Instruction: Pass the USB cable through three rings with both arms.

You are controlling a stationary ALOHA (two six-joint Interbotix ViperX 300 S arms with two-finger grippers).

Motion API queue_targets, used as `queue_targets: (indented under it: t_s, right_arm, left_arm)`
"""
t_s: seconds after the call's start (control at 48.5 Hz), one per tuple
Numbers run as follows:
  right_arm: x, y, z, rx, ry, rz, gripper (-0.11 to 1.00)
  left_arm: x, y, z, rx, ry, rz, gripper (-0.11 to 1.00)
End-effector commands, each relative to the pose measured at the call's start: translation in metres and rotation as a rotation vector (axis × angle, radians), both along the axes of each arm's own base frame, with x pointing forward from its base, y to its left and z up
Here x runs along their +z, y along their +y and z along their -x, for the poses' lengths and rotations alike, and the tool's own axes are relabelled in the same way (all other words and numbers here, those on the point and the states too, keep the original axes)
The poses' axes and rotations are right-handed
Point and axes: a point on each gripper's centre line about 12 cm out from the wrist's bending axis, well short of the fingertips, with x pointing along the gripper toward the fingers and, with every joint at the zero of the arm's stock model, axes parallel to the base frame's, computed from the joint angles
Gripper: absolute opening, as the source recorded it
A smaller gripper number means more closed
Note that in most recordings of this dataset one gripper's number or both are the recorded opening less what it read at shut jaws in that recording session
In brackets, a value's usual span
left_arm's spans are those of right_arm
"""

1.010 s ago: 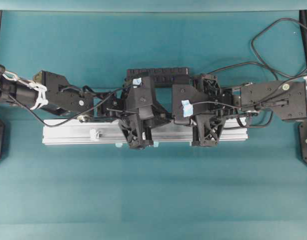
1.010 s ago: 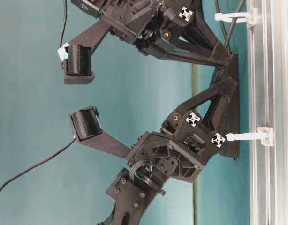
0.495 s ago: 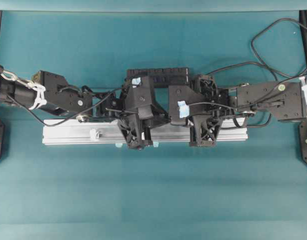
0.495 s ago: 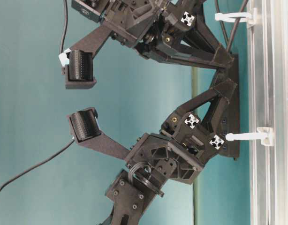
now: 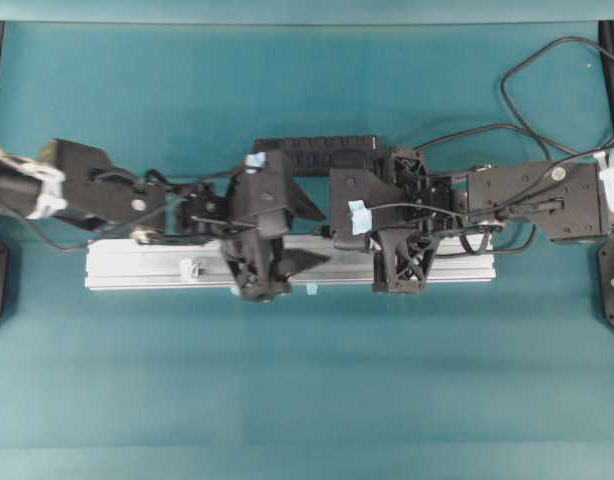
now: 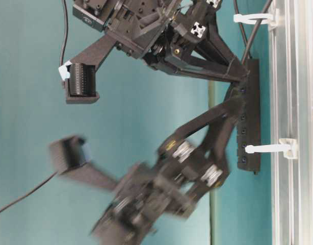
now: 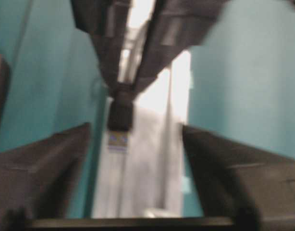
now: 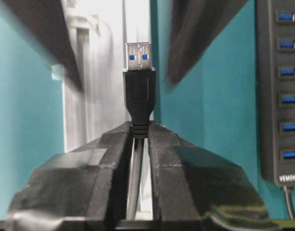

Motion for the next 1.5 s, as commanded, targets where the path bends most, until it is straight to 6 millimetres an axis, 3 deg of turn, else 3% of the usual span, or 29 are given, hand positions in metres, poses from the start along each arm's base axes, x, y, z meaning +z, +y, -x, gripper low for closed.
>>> queue_targets:
  t_s: [0.0,0.268,0.618,1.484]
  right_arm:
    - [0.008,0.001,-0.004,0.011,-0.024,0.007,-0.07]
    - [0.006,0.004,-0.005,0.018,-0.021,0.006,-0.07]
    - [-0.015,0.025,-0.017,0.071,0.042,0.0,-0.07]
    - [-0.011,0.03,-0.056,0.08,-0.023,-0.005,-0.07]
  left_arm:
    - [0.025,-0.004,0.006,-0.007,-0.052,-0.002,0.87]
    - [0.046,-0.007,0.039,-0.008,-0.029,0.0,0.81]
    - [0.052,-0.01,0.077,-0.011,0.057,0.004,0.81]
    - [0.043,-0.016,0.088,-0.023,0.095,0.007,0.81]
